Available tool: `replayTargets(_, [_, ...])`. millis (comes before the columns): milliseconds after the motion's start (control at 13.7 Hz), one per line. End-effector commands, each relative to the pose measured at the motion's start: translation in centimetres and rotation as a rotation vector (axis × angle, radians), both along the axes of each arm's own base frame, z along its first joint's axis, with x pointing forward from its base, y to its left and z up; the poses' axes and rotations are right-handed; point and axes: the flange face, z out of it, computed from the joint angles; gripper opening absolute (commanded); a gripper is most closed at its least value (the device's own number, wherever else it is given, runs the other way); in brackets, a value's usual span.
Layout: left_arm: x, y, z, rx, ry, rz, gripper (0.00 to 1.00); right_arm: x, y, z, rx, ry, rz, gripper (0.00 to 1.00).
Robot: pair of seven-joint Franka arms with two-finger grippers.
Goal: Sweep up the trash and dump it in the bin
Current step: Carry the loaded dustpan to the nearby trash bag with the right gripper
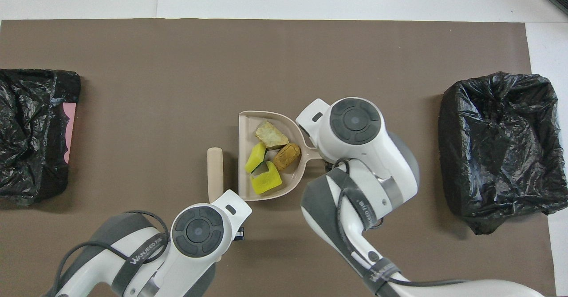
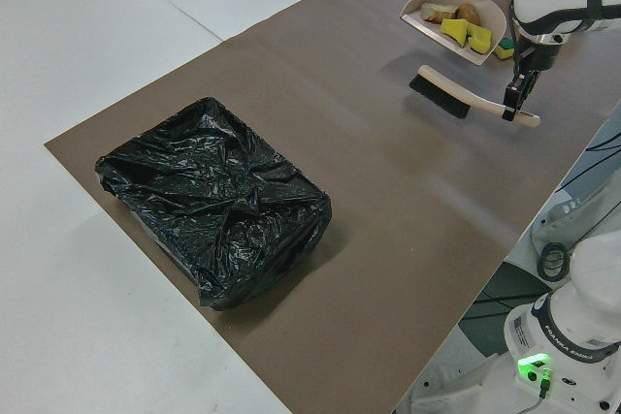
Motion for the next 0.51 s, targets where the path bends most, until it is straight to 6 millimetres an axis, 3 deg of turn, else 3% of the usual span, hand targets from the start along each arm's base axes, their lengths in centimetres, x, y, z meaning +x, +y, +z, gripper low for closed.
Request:
replayTargets(0, [-4.4,-1.3,1.1,-0.036,0.011,-0.01,0.0,2.0,-5.2,2.2,0.029,0.01,0.025,0.0])
replayTargets(438, [-11.4,-5.4,-0.3,-0.083,0.041,-0.004,0.0,4.2,-19.4,3.7,0.02,0.013,-0.075,0.0])
